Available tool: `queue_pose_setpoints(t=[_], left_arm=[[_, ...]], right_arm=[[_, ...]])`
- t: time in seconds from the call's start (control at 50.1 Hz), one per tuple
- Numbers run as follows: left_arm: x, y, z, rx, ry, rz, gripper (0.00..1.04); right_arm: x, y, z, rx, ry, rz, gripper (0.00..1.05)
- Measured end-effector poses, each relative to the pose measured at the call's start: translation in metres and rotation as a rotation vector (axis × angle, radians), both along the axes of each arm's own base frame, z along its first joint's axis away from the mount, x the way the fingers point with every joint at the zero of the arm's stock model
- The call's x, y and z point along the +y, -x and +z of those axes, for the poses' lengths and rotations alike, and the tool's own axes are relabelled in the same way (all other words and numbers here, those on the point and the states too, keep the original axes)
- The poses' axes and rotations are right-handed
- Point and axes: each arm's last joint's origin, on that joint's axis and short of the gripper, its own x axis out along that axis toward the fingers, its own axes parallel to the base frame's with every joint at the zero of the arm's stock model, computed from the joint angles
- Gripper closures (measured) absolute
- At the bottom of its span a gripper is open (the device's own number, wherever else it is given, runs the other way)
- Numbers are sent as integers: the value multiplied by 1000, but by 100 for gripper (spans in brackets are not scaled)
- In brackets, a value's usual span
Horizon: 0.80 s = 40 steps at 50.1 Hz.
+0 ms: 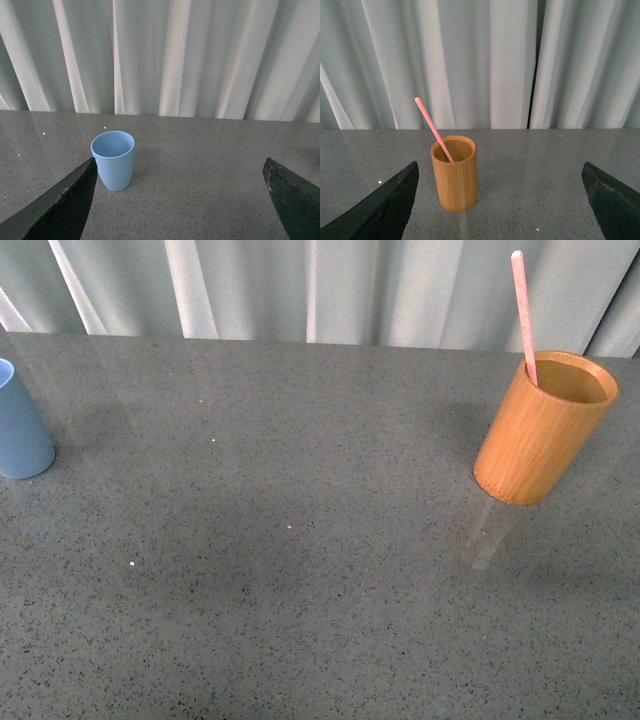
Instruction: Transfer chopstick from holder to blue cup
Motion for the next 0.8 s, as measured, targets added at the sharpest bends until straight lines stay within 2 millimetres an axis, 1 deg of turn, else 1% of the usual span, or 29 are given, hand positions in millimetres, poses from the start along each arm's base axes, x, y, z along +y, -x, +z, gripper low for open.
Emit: queue_pose_setpoints(t=[0.798], left_arm=[[0,0,0,0,0,0,7]], right_arm=[[0,0,0,0,0,0,10]])
